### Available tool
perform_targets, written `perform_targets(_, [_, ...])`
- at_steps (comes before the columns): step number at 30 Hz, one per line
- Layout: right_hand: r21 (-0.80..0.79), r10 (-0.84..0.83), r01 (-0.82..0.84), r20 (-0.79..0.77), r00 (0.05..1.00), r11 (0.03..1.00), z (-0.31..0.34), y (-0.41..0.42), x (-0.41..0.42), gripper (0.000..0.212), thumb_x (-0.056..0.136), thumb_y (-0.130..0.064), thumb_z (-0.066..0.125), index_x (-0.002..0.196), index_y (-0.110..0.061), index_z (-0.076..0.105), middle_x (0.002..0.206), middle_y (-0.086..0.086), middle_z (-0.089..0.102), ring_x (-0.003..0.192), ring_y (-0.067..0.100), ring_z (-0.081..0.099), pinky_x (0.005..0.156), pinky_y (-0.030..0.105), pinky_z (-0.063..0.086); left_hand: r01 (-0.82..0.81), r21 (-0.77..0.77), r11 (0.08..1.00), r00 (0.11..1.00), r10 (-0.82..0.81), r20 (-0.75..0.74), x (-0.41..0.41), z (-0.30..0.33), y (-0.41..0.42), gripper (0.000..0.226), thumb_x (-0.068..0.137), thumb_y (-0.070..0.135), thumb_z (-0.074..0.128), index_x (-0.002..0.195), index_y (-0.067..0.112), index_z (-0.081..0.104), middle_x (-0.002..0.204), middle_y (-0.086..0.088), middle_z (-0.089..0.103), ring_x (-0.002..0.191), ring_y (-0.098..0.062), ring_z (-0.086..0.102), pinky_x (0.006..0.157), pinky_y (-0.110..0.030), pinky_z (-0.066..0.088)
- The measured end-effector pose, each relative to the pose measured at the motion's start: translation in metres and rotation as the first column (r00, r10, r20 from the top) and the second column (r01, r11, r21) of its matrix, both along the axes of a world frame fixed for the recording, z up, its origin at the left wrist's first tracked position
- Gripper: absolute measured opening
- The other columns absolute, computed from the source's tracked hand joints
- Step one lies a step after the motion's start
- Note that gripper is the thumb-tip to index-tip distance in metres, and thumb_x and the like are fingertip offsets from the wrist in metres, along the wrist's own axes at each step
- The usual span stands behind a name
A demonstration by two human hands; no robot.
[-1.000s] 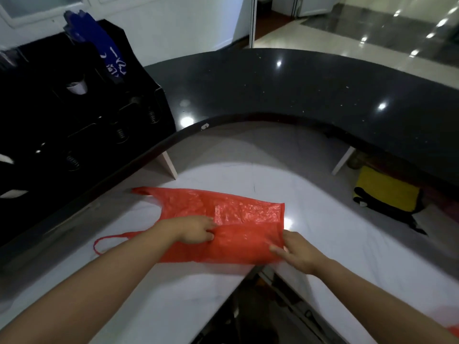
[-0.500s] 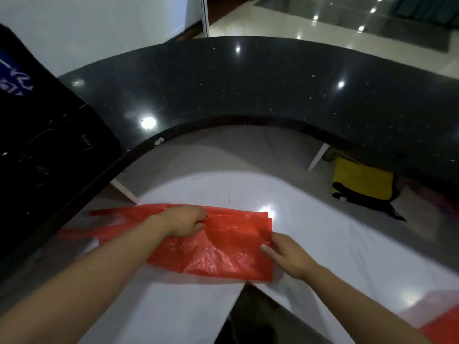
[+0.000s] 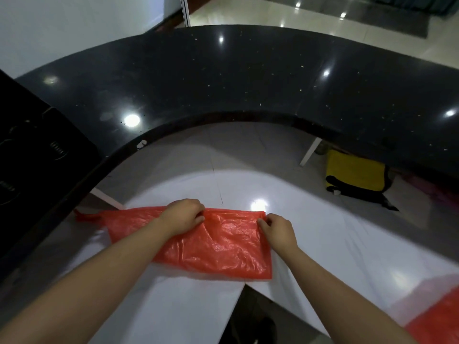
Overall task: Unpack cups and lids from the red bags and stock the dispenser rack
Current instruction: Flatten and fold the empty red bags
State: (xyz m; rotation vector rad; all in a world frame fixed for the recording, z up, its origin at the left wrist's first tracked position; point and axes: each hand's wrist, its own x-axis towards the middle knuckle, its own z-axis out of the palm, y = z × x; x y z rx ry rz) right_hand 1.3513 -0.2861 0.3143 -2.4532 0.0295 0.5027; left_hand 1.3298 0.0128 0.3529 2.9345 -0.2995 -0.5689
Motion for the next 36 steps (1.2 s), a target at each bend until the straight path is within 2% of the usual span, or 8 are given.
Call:
perform_targets(8, [-0.209, 0.005, -0.009, -0.024, 1.000, 0.978, -0.003, 0.008, 0.010, 0.040, 0.095, -0.054, 0.054, 0.073, -0.022, 0.056, 0.071, -0.004, 0.062, 0.067, 0.016, 0.059, 0.055, 0.029, 0.040, -0.145, 0.118, 0.982, 0.987, 0.137, 0.079, -0.010, -0.017, -0.006, 0.027, 0.100, 0.034, 0.052, 0.121, 0.019, 0.058, 0.122, -0.003, 0.057, 0.111, -0.026, 0.056, 0.094, -0.040, 0.048])
perform_targets(13, [-0.281, 0.016, -0.019, -0.015, 1.000, 0.960, -0.003, 0.011, 0.008, 0.041, 0.096, -0.058, 0.048, 0.076, -0.023, 0.055, 0.073, -0.005, 0.061, 0.067, 0.015, 0.058, 0.054, 0.028, 0.039, -0.155, 0.145, 0.977, 0.949, 0.107, 0.298, -0.027, -0.012, -0.037, 0.046, 0.099, 0.030, 0.050, 0.145, 0.022, 0.047, 0.152, -0.006, 0.044, 0.145, -0.030, 0.034, 0.122, -0.053, 0.018])
perform_targets(20, [-0.275, -0.001, 0.005, 0.012, 1.000, 0.961, 0.000, 0.012, 0.003, 0.040, 0.096, -0.057, 0.050, 0.084, -0.019, 0.053, 0.078, -0.003, 0.061, 0.068, 0.016, 0.057, 0.057, 0.031, 0.045, -0.193, 0.060, 0.979, 0.980, 0.190, 0.050, -0.059, -0.040, -0.082, 0.069, 0.098, 0.068, 0.009, 0.160, 0.038, 0.005, 0.170, 0.000, -0.002, 0.156, -0.025, -0.010, 0.122, -0.058, -0.006])
perform_targets(24, [-0.040, -0.075, 0.086, 0.236, 0.969, 0.995, 0.014, 0.021, -0.007, 0.031, 0.092, -0.051, 0.059, 0.092, -0.024, 0.043, 0.090, -0.007, 0.052, 0.074, 0.013, 0.054, 0.061, 0.035, 0.048, -0.209, 0.069, 0.975, 0.977, 0.206, 0.049, -0.063, -0.055, -0.083, 0.069, 0.098, 0.068, 0.008, 0.159, 0.039, -0.007, 0.168, 0.000, -0.017, 0.153, -0.025, -0.023, 0.122, -0.057, -0.008])
perform_targets(27, [-0.046, 0.105, -0.095, 0.493, 0.864, 0.994, 0.018, 0.041, -0.031, 0.021, 0.093, -0.042, 0.055, 0.102, -0.023, 0.056, 0.105, -0.005, 0.055, 0.096, 0.016, 0.054, 0.083, 0.035, 0.047, -0.211, 0.067, 0.975, 0.976, 0.206, 0.077, -0.067, -0.063, -0.082, 0.069, 0.097, 0.066, 0.004, 0.159, 0.040, -0.008, 0.167, 0.001, -0.022, 0.151, -0.024, -0.028, 0.122, -0.057, -0.009])
perform_targets(30, [-0.173, 0.339, -0.296, 0.341, 0.877, 0.939, 0.002, 0.056, -0.060, 0.045, 0.104, -0.040, 0.041, 0.145, -0.023, 0.048, 0.161, 0.002, 0.033, 0.150, 0.021, 0.026, 0.122, 0.040, 0.022, -0.201, 0.098, 0.975, 0.978, 0.193, 0.086, -0.069, -0.067, -0.082, 0.070, 0.093, 0.062, -0.002, 0.158, 0.037, -0.013, 0.165, -0.001, -0.027, 0.150, -0.025, -0.031, 0.121, -0.057, -0.011])
perform_targets(33, [-0.301, 0.446, -0.377, 0.207, 0.870, 0.876, -0.020, 0.047, -0.074, 0.057, 0.108, -0.049, 0.017, 0.161, -0.031, 0.006, 0.167, -0.004, -0.014, 0.155, 0.017, -0.015, 0.125, 0.043, -0.010, -0.216, 0.067, 0.974, 0.972, 0.209, 0.105, -0.069, -0.071, -0.082, 0.069, 0.096, 0.064, 0.002, 0.158, 0.038, -0.011, 0.166, 0.000, -0.026, 0.150, -0.024, -0.031, 0.120, -0.057, -0.014])
perform_targets(36, [-0.316, 0.441, -0.362, 0.233, 0.867, 0.877, -0.029, 0.034, -0.074, 0.058, 0.108, -0.051, 0.018, 0.161, -0.033, 0.004, 0.167, -0.002, -0.015, 0.153, 0.015, -0.021, 0.124, 0.047, -0.012, -0.228, 0.034, 0.973, 0.964, 0.221, 0.147, -0.070, -0.076, -0.084, 0.068, 0.098, 0.067, 0.005, 0.159, 0.039, -0.006, 0.167, 0.001, -0.021, 0.152, -0.022, -0.026, 0.121, -0.057, -0.011])
